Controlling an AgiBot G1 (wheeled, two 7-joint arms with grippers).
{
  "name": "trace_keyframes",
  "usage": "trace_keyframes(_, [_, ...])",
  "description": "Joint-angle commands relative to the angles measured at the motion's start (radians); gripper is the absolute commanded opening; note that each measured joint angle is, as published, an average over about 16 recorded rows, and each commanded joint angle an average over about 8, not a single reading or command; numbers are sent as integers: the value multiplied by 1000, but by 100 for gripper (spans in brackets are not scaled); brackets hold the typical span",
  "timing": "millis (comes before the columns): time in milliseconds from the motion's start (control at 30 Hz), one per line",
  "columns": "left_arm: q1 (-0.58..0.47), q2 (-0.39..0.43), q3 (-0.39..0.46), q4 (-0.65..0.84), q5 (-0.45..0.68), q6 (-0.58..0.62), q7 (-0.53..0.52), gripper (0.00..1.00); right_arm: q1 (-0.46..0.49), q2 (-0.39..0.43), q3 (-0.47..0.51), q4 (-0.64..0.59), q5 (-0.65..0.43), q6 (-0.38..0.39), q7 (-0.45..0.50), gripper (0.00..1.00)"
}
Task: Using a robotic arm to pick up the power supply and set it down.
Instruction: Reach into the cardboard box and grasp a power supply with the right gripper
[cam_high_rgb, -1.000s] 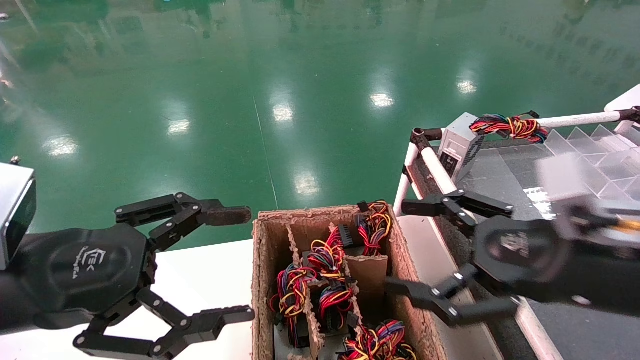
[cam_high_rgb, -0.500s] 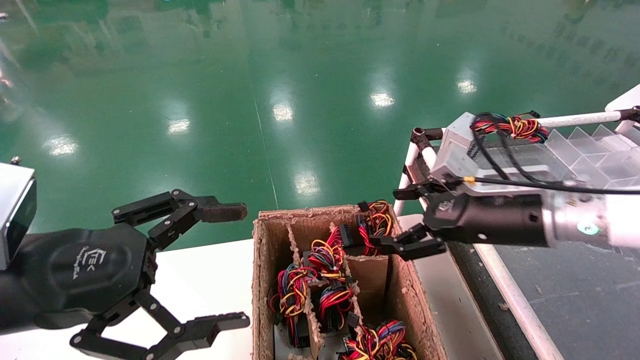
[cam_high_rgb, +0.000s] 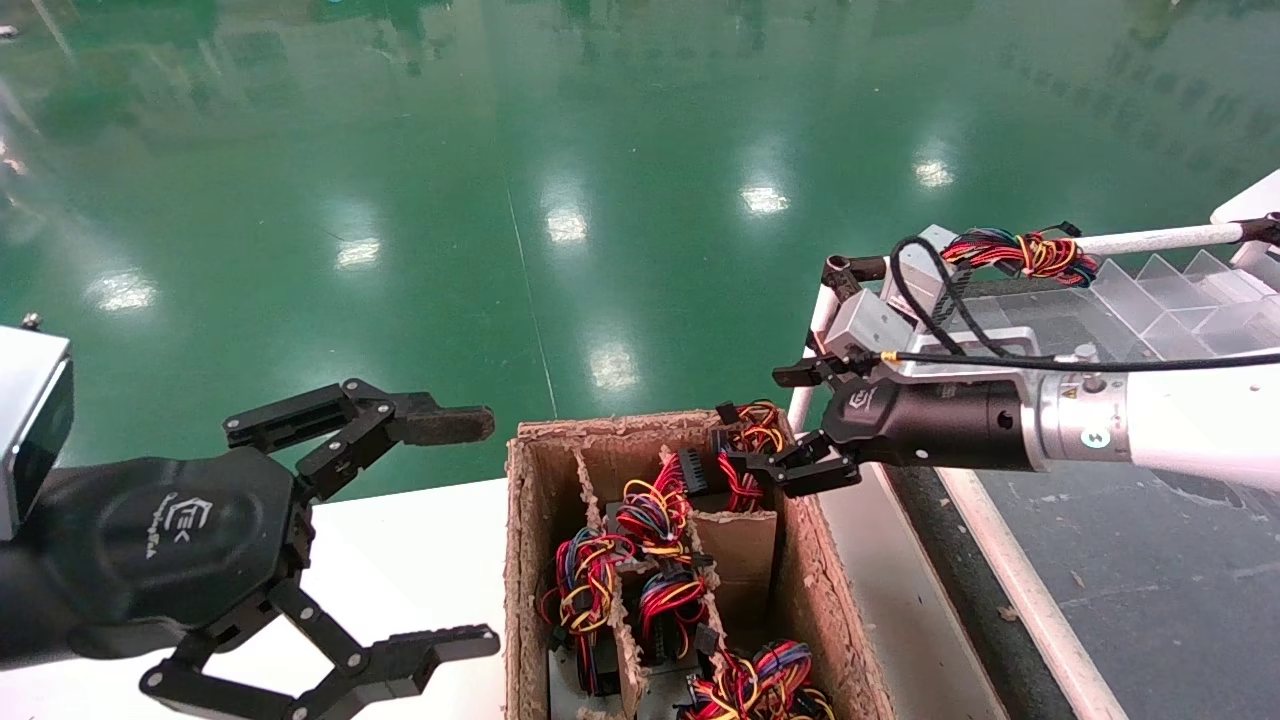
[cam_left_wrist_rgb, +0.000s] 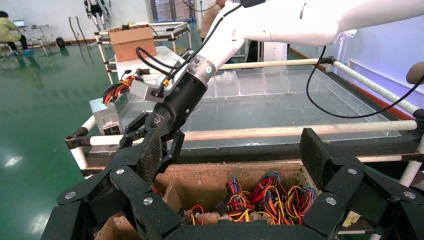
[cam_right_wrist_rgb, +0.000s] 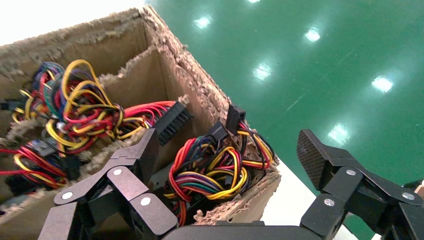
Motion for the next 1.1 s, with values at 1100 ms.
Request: trace_keyframes(1100, [0, -1, 2, 0, -1, -1, 1, 100, 66, -71, -13, -292, -13, -51, -197, 0])
